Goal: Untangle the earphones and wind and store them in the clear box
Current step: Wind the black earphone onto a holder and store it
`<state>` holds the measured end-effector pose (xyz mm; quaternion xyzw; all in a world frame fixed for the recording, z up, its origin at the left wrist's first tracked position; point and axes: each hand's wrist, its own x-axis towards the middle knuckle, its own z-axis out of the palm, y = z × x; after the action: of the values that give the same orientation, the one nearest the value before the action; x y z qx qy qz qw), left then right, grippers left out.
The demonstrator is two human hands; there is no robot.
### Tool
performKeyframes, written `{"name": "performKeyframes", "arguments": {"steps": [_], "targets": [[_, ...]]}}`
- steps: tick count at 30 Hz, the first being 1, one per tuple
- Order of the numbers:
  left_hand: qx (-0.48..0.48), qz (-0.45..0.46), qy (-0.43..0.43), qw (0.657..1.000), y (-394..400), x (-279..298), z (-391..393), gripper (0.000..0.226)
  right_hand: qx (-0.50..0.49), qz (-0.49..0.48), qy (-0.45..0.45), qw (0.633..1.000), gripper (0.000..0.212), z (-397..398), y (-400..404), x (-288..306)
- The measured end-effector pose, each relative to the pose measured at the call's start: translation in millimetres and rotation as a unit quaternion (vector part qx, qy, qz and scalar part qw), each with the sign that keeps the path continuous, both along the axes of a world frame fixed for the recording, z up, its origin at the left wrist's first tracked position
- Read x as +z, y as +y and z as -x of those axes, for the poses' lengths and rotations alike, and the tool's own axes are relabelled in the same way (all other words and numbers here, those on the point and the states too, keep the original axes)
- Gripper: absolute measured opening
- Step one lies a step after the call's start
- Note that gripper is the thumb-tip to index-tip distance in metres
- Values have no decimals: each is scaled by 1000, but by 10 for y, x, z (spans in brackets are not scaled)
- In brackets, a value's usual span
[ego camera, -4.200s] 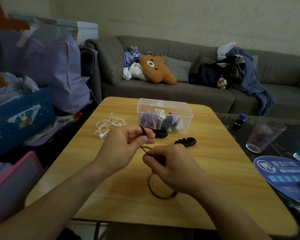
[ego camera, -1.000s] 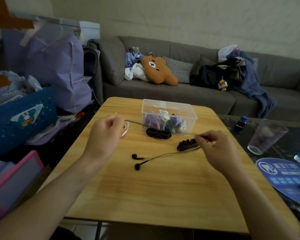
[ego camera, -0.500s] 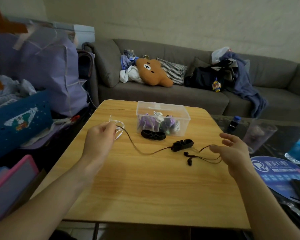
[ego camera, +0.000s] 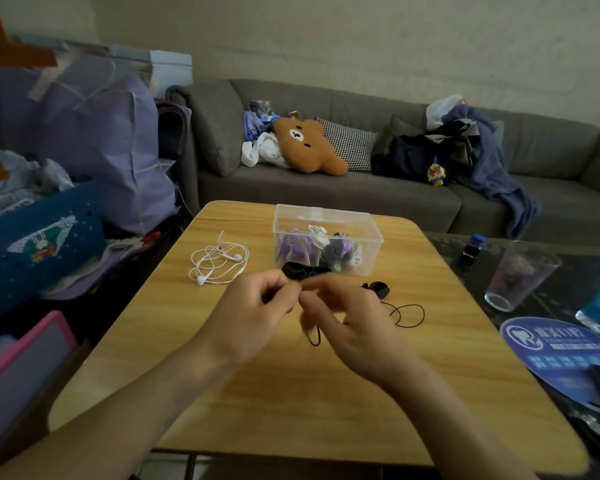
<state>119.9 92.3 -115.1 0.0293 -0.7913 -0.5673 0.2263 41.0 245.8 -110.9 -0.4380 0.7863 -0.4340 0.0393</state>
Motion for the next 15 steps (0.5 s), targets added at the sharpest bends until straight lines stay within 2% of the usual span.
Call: {"name": "performKeyframes", "arguments": {"steps": [2, 4, 6, 7, 8, 10, 12, 13, 15], "targets": [[-9, 3, -21, 1000, -25, -3, -15, 34, -12, 8, 11, 1000, 22, 21, 1, -19], [-10, 54, -70, 996, -27, -17, -38, 36, -62, 21, 30, 997, 18, 96, 13, -37], [-15, 115, -117, 986, -8, -46, -57, 36, -107, 27, 12, 994, 21, 178, 28, -29], [-33, 115, -129, 984, 5, -44, -73, 37, -123, 28, -7, 992, 24, 214, 38, -26], [-66, 76, -130, 986, 18, -38, -86, 39, -132, 27, -25, 991, 27, 236, 46, -19], [-145, -96, -111, 978, 24, 4, -61, 34, -139, 20, -42, 989, 32, 261, 55, -27], [-203, -275, -65, 938, -4, 51, -64, 23, -124, 15, -62, 990, 36, 245, 23, -53], [-226, -325, -40, 917, -24, 61, -75, 21, -112, 13, -77, 991, 38, 230, -6, -74], [-260, -347, -5, 901, -86, 89, -94, 39, -95, -5, -80, 992, 38, 177, -63, -112]]}}
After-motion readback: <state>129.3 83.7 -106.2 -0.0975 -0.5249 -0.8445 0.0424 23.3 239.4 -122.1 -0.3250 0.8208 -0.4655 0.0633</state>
